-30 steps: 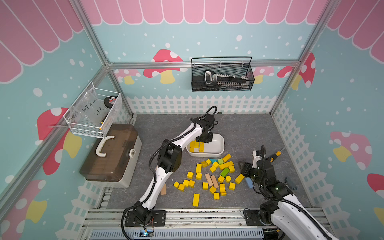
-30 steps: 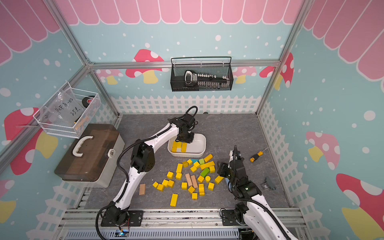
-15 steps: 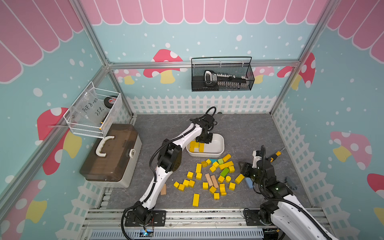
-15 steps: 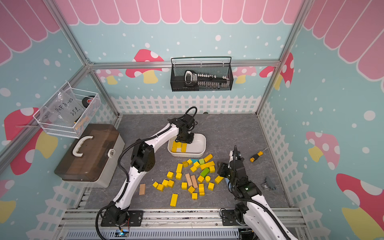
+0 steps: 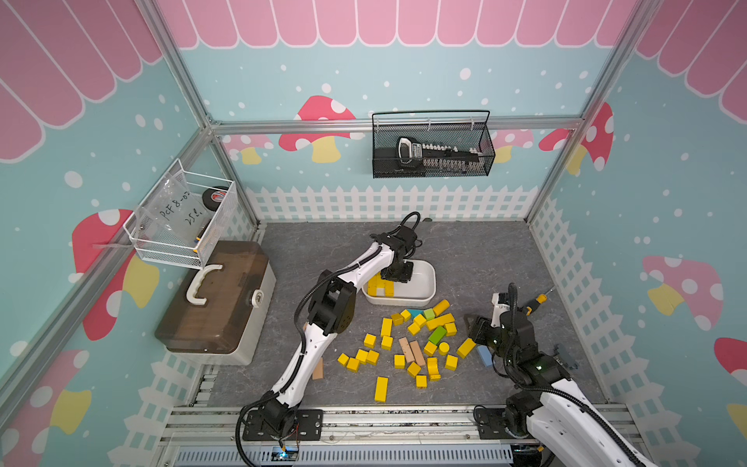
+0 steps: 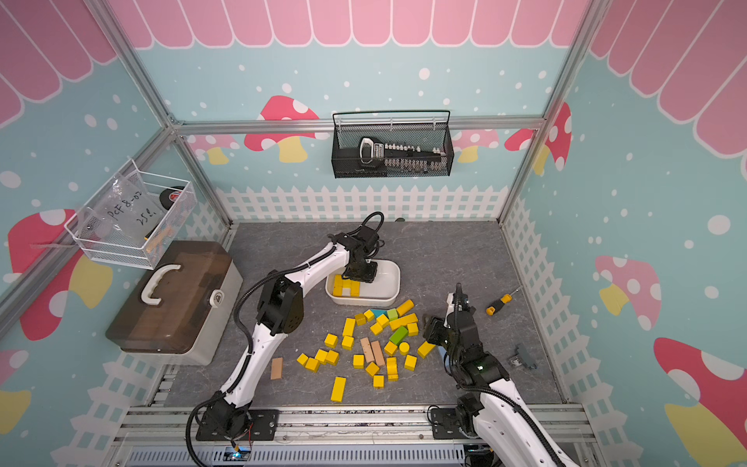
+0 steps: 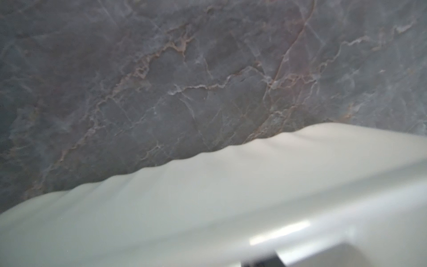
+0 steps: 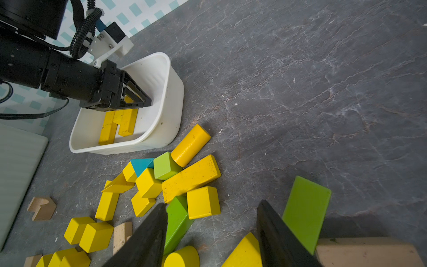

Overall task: Pick out the yellow building blocks
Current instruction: Pick up the building block from the center of the board.

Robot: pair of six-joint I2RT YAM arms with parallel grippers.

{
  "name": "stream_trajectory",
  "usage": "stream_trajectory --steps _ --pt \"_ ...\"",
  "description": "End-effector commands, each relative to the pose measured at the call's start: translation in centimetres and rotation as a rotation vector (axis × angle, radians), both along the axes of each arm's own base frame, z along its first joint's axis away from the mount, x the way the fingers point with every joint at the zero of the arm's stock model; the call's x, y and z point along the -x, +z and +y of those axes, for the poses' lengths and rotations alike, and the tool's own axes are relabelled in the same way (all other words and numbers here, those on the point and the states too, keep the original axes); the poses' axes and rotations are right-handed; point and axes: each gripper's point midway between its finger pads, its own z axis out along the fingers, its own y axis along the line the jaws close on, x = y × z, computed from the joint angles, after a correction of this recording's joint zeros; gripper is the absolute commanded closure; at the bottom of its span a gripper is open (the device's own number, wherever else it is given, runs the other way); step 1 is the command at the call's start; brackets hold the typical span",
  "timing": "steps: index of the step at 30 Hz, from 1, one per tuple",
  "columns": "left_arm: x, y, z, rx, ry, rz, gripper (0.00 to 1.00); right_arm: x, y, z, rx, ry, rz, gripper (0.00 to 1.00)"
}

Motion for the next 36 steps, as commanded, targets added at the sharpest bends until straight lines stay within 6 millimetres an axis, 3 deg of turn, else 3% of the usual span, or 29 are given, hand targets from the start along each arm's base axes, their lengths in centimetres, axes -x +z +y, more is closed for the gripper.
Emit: stream_trajectory --steps 1,7,13,19,25,31,36 --pt "0.3 0.4 0.3 -0.005 0.007 0.009 0.64 0.1 -0.5 -0.1 -0.003 -0.003 0.008 0.38" --pt "0.6 5.6 -1.7 0.102 -0.014 -0.045 0.61 0.0 -0.5 -0.1 -0.002 -0.003 0.013 0.38" --pt "3.9 11.1 -1.8 0.24 -0.019 -0.123 0.55 -0.1 -0.8 0.1 -0.002 0.001 0.028 0.38" --pt "9.9 16.4 2.1 0.322 -0.074 -0.233 0.53 -1.2 -1.2 2.0 0.001 0.095 0.076 0.39" --pt "17.6 19.8 8.1 0.386 -0.068 -0.337 0.45 -3.2 -4.0 4.1 0.016 0.163 0.234 0.39" --pt "23.3 21.5 14.3 0.382 0.013 -0.464 0.34 -4.4 -5.7 4.5 0.033 0.15 0.339 0.39" --pt "25.6 22.0 16.8 0.409 0.053 -0.534 0.33 -5.0 -5.2 5.2 -0.017 0.118 0.412 0.42"
